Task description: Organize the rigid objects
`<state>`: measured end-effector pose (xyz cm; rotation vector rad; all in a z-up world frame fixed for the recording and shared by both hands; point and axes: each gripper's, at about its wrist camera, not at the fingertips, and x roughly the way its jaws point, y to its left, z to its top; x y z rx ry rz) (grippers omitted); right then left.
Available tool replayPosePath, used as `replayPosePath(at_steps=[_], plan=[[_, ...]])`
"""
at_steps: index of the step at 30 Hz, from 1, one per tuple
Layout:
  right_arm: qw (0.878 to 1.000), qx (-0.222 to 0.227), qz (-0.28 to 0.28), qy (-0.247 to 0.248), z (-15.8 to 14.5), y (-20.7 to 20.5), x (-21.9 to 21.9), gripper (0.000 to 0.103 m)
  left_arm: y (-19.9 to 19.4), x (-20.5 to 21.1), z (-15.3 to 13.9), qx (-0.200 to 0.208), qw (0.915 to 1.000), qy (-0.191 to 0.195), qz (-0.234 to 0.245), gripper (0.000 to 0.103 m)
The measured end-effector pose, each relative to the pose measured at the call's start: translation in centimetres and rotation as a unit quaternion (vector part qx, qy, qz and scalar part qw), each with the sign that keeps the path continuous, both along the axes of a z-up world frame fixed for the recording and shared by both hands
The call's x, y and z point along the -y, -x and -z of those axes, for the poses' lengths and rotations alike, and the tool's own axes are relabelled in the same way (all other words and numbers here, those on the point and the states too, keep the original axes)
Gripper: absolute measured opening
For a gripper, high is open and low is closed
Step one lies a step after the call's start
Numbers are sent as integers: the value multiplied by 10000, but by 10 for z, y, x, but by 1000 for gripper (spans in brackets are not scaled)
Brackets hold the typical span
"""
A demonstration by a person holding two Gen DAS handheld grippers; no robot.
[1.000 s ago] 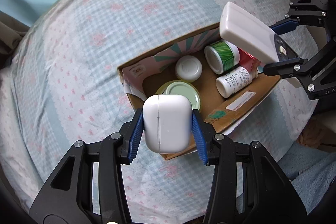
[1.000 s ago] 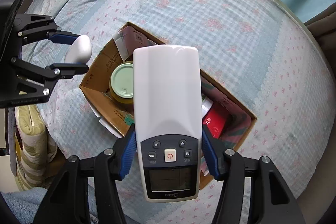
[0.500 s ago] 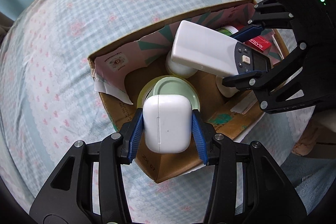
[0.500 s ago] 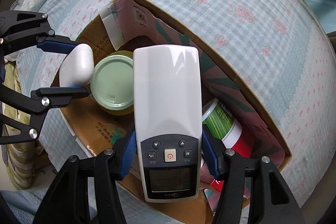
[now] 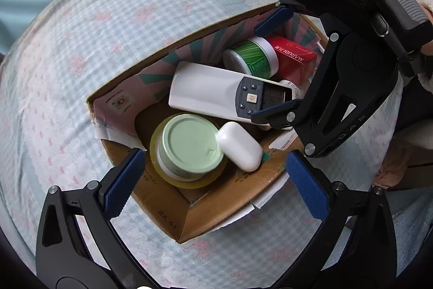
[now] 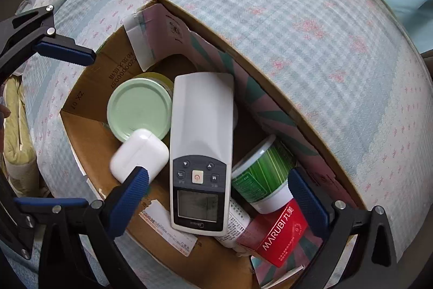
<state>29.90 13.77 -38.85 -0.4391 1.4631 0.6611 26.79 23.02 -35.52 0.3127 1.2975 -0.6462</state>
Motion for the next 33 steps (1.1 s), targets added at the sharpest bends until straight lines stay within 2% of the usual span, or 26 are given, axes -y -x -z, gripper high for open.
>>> replayPosePath(at_steps=[2,12,19,26,30,33], plan=[[9997,-200,121,-60,2,1,7,102,-3,-3,3,-40,10000,-45,-70,103],[9988,-63,457,-181,-8,17,30,102,-9,-4,3,-80,9995,-7,-320,103],[9986,86,481,-177,-20,29,36,102,8,-1,-16,37,9991,-84,-421,103],[9970,387,580,-340,-73,44,55,102,31,3,-75,300,9971,-148,-684,103],[9933,615,836,-507,-128,58,82,102,43,16,-131,614,9941,-104,-887,103],[9879,932,1115,-544,-177,69,108,102,51,27,-177,949,9883,-21,-1195,103]])
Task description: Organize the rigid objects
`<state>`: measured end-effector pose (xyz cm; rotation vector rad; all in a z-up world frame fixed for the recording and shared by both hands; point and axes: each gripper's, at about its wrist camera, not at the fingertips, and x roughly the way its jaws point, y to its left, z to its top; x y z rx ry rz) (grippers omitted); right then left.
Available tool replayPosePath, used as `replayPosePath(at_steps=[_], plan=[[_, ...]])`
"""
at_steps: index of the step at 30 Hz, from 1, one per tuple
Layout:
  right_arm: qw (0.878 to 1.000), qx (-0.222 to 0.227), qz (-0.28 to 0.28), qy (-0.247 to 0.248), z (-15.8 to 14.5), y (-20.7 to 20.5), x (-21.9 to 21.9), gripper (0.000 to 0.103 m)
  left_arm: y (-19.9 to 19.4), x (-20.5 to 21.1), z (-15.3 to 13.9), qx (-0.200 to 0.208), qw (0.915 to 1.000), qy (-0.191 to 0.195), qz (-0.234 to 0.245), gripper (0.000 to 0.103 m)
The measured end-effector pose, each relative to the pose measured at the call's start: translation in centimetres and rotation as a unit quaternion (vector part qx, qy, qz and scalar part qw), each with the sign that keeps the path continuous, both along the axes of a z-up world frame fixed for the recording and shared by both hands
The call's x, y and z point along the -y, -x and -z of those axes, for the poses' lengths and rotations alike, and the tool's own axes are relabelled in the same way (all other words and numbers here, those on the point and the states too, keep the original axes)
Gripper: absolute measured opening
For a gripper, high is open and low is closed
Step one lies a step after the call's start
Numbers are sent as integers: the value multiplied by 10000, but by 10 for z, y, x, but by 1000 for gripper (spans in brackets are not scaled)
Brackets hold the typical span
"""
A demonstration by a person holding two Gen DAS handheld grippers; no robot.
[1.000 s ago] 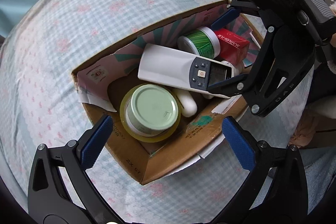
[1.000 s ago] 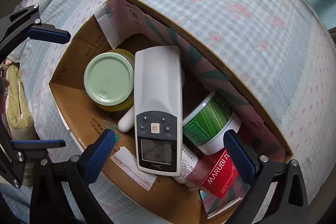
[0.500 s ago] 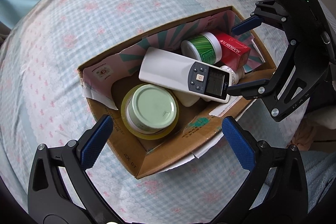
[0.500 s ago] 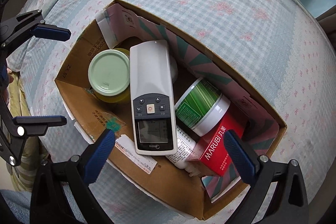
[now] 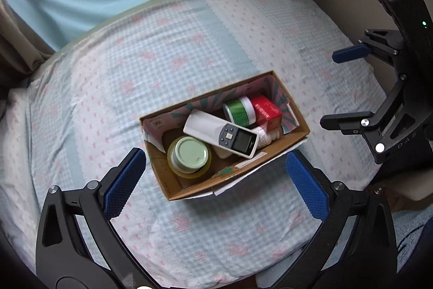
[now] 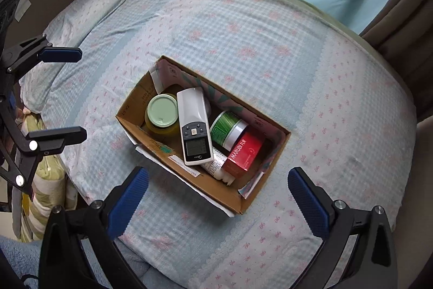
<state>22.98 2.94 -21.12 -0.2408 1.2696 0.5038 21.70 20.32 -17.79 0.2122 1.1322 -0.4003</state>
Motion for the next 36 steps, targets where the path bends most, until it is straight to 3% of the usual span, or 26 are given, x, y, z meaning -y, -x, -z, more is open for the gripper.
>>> replayPosePath(at_steps=[3,6,9,13,17,23,36], plan=[[9978,479,447,-78,-55,15,30,102,10,6,-45,427,9978,10,-501,103],[9893,1060,1000,-62,-105,33,57,102,21,4,-83,731,9898,444,-1140,103],[9752,1515,1609,-134,-145,51,82,102,38,1,-113,1168,9764,813,-1625,103],[9533,2079,2184,-169,-177,78,102,102,70,11,-148,1839,9635,814,-1766,103],[9391,2429,2429,-98,-183,103,107,102,96,29,-165,2218,9572,696,-1724,103],[9270,2624,2672,-208,-182,124,114,102,113,44,-169,2440,9535,715,-1619,103],[9168,2792,2852,-172,-188,132,123,102,119,62,-169,2634,9514,668,-1451,103]])
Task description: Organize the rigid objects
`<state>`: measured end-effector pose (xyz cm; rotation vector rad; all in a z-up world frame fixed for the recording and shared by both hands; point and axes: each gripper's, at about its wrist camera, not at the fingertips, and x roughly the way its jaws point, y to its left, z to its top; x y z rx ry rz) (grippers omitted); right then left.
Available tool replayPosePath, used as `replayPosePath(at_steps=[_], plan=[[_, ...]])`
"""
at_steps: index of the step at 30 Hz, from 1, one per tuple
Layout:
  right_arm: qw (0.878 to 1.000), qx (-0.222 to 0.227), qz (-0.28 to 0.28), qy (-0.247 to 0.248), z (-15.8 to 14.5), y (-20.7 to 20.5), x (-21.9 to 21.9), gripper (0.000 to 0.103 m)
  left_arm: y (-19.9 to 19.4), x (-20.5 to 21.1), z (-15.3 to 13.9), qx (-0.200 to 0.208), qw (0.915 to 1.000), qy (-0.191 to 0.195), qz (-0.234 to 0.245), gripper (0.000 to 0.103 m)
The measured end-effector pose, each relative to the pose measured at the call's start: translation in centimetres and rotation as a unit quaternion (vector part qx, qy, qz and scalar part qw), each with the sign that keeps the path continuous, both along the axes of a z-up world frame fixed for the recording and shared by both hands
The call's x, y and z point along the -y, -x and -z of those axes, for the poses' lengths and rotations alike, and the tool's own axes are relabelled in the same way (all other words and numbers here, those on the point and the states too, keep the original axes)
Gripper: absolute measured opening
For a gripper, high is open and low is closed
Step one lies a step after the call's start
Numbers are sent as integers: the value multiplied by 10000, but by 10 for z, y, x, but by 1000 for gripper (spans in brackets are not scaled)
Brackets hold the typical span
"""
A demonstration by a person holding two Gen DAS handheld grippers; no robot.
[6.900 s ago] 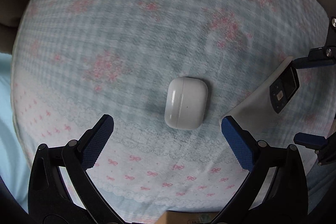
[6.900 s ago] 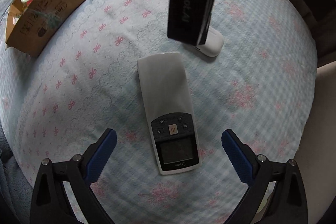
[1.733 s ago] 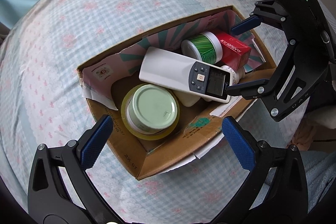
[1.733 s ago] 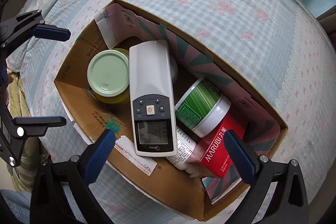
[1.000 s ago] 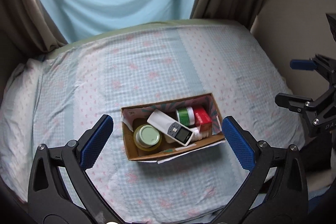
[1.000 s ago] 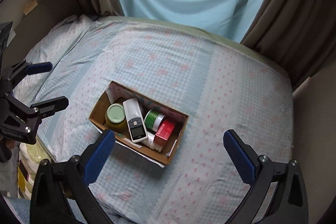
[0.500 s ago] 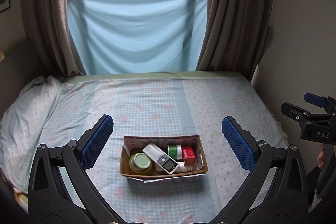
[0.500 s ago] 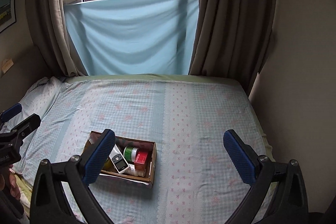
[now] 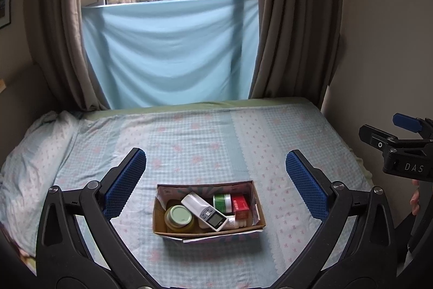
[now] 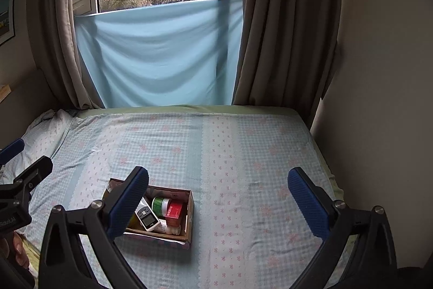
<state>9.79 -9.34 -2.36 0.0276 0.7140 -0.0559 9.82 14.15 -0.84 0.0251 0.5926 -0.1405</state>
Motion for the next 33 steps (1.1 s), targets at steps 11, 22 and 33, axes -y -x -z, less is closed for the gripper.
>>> replayPosePath(at_steps=[11,22,33], plan=[[10000,26,2,-5,-1,0,1,102,4,1,-1,26,10000,74,-41,103],[10000,42,14,3,-2,0,4,102,5,3,-2,16,9999,116,-106,103],[10000,37,46,-9,0,1,7,102,8,8,-4,74,9998,115,-149,103]])
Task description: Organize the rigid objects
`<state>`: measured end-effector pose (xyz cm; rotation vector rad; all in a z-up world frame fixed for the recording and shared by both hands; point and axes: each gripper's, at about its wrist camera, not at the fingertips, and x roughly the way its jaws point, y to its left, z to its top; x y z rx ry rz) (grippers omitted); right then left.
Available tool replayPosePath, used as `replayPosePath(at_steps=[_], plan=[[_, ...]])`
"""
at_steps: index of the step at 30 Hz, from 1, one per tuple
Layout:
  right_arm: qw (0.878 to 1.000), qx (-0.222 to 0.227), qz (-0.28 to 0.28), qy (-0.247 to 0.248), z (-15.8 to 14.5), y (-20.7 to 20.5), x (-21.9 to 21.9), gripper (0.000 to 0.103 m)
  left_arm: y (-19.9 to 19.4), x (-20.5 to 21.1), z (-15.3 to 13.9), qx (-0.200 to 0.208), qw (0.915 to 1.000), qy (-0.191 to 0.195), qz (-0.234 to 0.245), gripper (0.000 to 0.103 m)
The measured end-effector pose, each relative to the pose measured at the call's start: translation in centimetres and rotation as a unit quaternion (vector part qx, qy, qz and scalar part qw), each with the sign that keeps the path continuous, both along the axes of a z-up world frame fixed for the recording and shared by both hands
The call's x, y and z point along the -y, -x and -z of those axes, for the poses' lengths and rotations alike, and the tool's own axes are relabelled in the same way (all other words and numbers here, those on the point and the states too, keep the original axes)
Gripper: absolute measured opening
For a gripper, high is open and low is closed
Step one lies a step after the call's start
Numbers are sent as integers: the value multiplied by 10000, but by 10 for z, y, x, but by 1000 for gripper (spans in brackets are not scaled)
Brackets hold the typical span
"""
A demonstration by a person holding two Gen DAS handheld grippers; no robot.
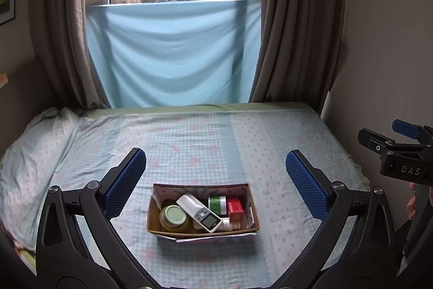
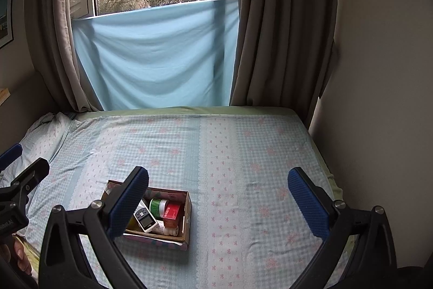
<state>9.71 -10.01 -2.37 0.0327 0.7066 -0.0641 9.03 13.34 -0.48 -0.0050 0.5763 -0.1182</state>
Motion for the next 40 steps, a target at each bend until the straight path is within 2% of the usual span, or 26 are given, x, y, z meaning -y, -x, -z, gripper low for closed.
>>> replayPosePath(at_steps=[13,23,31,40], plan=[[10000,70,11,-28,-1,2,2,102,4,5,-2,66,10000,-4,37,103],[9999,125,19,-12,-3,4,1,102,9,7,-7,264,9996,-44,-28,103],[9999,112,16,14,-5,3,0,102,9,12,-9,395,9989,-200,-123,103],[10000,31,32,-9,-7,-2,0,102,5,7,-10,334,9994,73,-2,103]])
